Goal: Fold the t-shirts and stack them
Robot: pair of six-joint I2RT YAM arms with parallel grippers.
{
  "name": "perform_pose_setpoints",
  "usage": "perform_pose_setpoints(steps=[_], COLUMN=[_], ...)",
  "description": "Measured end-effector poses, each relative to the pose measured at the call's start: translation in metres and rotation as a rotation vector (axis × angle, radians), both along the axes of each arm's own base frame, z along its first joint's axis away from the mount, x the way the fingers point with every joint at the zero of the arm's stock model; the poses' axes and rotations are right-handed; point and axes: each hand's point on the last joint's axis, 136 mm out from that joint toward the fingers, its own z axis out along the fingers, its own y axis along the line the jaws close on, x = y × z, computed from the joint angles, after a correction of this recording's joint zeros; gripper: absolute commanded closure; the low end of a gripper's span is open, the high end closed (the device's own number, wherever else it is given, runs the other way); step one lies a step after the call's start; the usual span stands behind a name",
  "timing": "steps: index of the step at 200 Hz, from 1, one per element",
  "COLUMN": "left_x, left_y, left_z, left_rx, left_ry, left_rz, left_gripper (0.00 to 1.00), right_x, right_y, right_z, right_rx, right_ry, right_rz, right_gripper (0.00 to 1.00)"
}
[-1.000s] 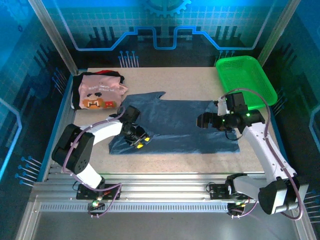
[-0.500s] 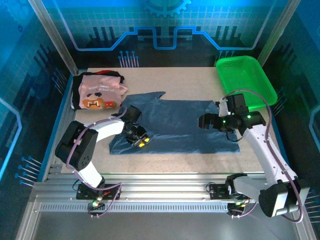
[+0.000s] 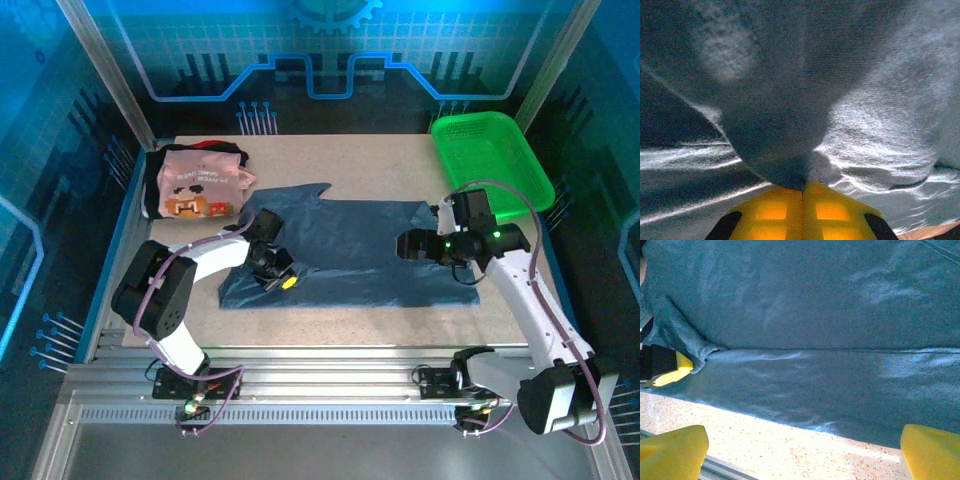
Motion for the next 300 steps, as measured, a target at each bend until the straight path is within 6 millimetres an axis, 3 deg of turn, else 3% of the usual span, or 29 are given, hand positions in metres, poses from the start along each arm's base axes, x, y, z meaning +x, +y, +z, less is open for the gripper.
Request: perform_pose_setpoints(steps=[28,73,114,143,152,169,192,215,241,257,270,286,300], left_x=[0.011,0.053,0.091,0.106,0.109,0.113,0.118,0.126,0.134,0.125,0.114,0.093,0.069], left_y=[-0.004,-0.021,-0.035,-0.04,-0.04,-0.04,-0.034,-0.028,-0.019,-0.007,0.004,0.017,0.027], left_z=[0.012,0.04,0.036,0.025,0.023,0.02,0.023,0.037,0.085,0.119,0.135,0.13,0.102], left_rx=[-0.006,0.001,0.05,0.09,0.103,0.124,0.172,0.215,0.23,0.214,0.205,0.193,0.181], left_ry=[-0.034,-0.138,-0.161,-0.151,-0.149,-0.151,-0.167,-0.215,-0.34,-0.41,-0.439,-0.414,-0.339], left_rz=[-0.026,-0.15,-0.317,-0.432,-0.462,-0.513,-0.534,-0.506,-0.431,-0.364,-0.326,-0.276,-0.248], left_gripper=[1.0,1.0,1.0,1.0,0.89,0.57,0.33,0.21,0.18,0.18,0.23,0.5,0.75], right_x=[0.0,0.004,0.007,0.008,0.008,0.008,0.009,0.01,0.011,0.011,0.011,0.012,0.013], right_y=[0.0,0.001,0.002,0.003,0.004,0.005,0.007,0.008,0.008,0.008,0.008,0.008,0.009], right_z=[0.0,0.002,0.001,-0.006,-0.008,-0.012,-0.015,-0.014,-0.014,-0.014,-0.014,-0.014,-0.013], right_rx=[0.0,0.004,0.009,0.013,0.014,0.022,0.033,0.039,0.04,0.041,0.042,0.044,0.046], right_ry=[-0.002,-0.017,-0.018,-0.005,0.002,0.019,0.031,0.026,0.027,0.028,0.028,0.025,0.023], right_rz=[0.0,0.0,0.002,0.002,0.002,0.003,0.004,0.002,-0.001,-0.004,-0.005,-0.006,-0.008], right_gripper=[0.0,0.0,0.0,0.0,0.0,0.0,0.0,0.0,0.0,0.0,0.0,0.0,0.0])
